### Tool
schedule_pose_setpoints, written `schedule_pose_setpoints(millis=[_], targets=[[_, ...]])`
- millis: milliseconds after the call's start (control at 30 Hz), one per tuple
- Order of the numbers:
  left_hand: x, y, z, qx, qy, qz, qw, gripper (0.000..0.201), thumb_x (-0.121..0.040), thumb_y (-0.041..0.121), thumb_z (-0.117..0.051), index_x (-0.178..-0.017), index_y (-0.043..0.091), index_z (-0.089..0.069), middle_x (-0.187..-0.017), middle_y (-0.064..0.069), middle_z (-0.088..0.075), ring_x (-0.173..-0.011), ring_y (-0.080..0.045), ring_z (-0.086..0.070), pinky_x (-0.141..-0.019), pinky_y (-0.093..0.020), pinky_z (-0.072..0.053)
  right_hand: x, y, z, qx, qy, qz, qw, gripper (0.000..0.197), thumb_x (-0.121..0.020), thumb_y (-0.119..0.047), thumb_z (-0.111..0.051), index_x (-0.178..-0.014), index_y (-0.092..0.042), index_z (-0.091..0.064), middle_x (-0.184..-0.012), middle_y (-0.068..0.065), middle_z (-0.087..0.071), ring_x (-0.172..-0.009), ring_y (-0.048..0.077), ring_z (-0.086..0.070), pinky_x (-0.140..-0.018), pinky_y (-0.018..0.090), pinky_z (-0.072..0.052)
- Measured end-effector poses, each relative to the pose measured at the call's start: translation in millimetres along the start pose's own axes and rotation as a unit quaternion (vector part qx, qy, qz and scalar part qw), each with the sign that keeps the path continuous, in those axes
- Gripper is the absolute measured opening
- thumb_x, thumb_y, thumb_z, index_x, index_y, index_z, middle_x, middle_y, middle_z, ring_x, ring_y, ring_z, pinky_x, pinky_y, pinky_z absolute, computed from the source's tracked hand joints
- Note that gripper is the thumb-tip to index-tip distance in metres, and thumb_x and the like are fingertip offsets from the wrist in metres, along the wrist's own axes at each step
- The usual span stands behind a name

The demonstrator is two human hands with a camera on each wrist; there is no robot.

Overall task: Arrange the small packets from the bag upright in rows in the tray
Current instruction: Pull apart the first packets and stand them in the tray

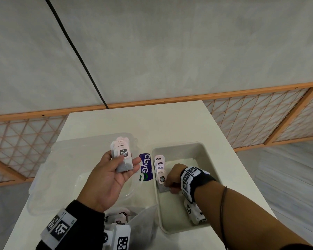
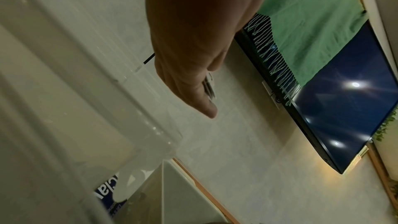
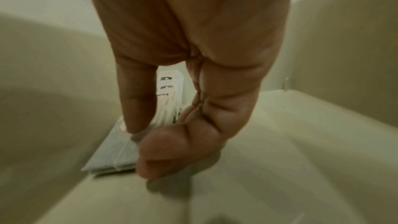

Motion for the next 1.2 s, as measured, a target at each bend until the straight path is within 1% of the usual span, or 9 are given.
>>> schedule_pose_setpoints(millis=[133,200,267,333,433,600,733,867,1200], targets=[[1,-1,0,-0.002,0.0,0.002,1.0,0.019,-0.099,0.006,-0.037,-0.112,0.007,-0.052,-0.113,-0.021,-0.06,-0.096,-0.036,-0.068,-0.081,-0.042,-0.057,10,2,-3,0.054,-0.041,-0.002,0.998,0.018,-0.073,-0.015,-0.077,-0.064,-0.01,-0.063,-0.043,0.0,-0.061,-0.045,0.014,-0.059,-0.047,0.015,-0.048],[1,-1,-1,-0.006,0.001,0.003,1.0,0.019,-0.099,0.006,-0.037,-0.112,0.007,-0.051,-0.112,-0.022,-0.06,-0.097,-0.036,-0.068,-0.081,-0.042,-0.056,12,2,-6,0.064,-0.049,0.008,0.997,0.018,-0.064,-0.015,-0.083,-0.066,-0.007,-0.067,-0.05,0.003,-0.066,-0.048,0.019,-0.063,-0.05,0.021,-0.054],[1,-1,-1,-0.007,0.002,0.003,1.0,0.019,-0.099,0.006,-0.037,-0.113,0.006,-0.051,-0.111,-0.022,-0.06,-0.097,-0.036,-0.068,-0.081,-0.042,-0.056,5,1,-11,0.089,-0.049,0.026,0.994,0.028,-0.054,-0.02,-0.087,-0.071,-0.005,-0.071,-0.066,0.008,-0.072,-0.061,0.026,-0.07,-0.063,0.034,-0.06],[1,0,-2,-0.007,0.001,0.003,1.0,0.019,-0.099,0.006,-0.038,-0.112,0.006,-0.051,-0.109,-0.022,-0.061,-0.094,-0.035,-0.069,-0.081,-0.042,-0.056,1,0,-17,0.135,-0.05,0.045,0.989,0.031,-0.055,-0.024,-0.087,-0.074,-0.005,-0.071,-0.074,0.01,-0.073,-0.072,0.03,-0.072,-0.073,0.039,-0.06],[1,1,-2,-0.006,0.0,0.0,1.0,0.018,-0.099,0.005,-0.037,-0.111,0.005,-0.051,-0.107,-0.021,-0.061,-0.09,-0.034,-0.07,-0.08,-0.041,-0.057,-10,-1,-22,0.151,-0.04,0.056,0.986,0.035,-0.05,-0.021,-0.088,-0.077,-0.005,-0.072,-0.074,0.012,-0.074,-0.075,0.031,-0.072,-0.072,0.043,-0.059],[1,1,0,-0.005,0.002,0.001,1.0,0.018,-0.099,0.005,-0.037,-0.112,0.005,-0.051,-0.108,-0.022,-0.061,-0.091,-0.035,-0.07,-0.08,-0.041,-0.057,-13,-5,-20,0.137,0.004,0.054,0.989,0.029,-0.055,-0.015,-0.087,-0.076,-0.004,-0.069,-0.071,0.01,-0.074,-0.066,0.026,-0.073,-0.068,0.042,-0.06],[1,0,-1,-0.008,0.002,0.003,1.0,0.018,-0.099,0.005,-0.037,-0.11,0.006,-0.051,-0.108,-0.022,-0.061,-0.093,-0.035,-0.069,-0.08,-0.041,-0.057,-22,-5,-17,0.135,0.03,0.05,0.989,0.041,-0.046,-0.018,-0.088,-0.081,-0.008,-0.067,-0.069,0.008,-0.073,-0.062,0.025,-0.072,-0.067,0.042,-0.06],[0,0,-2,-0.012,0.002,0.005,1.0,0.018,-0.099,0.005,-0.037,-0.11,0.006,-0.051,-0.108,-0.023,-0.061,-0.096,-0.037,-0.067,-0.081,-0.042,-0.056,-25,-8,-17,0.15,0.053,0.064,0.985,0.052,-0.047,-0.023,-0.087,-0.092,-0.012,-0.063,-0.086,0.007,-0.071,-0.072,0.026,-0.072,-0.07,0.042,-0.06],[0,-1,0,-0.01,0.002,0.004,1.0,0.021,-0.099,0.005,-0.038,-0.116,0.004,-0.05,-0.104,-0.022,-0.063,-0.097,-0.038,-0.067,-0.081,-0.042,-0.056,-26,-11,-19,0.203,0.078,0.082,0.973,0.069,-0.043,-0.037,-0.088,-0.102,-0.016,-0.06,-0.1,0.004,-0.068,-0.087,0.024,-0.067,-0.079,0.037,-0.057]])
Point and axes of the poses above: each hand's wrist, its own x-axis away from the middle knuckle, its own z-axis out of the back of the hand, y = z × x, the point moved 6 cm from there along -x, towards the middle knuckle
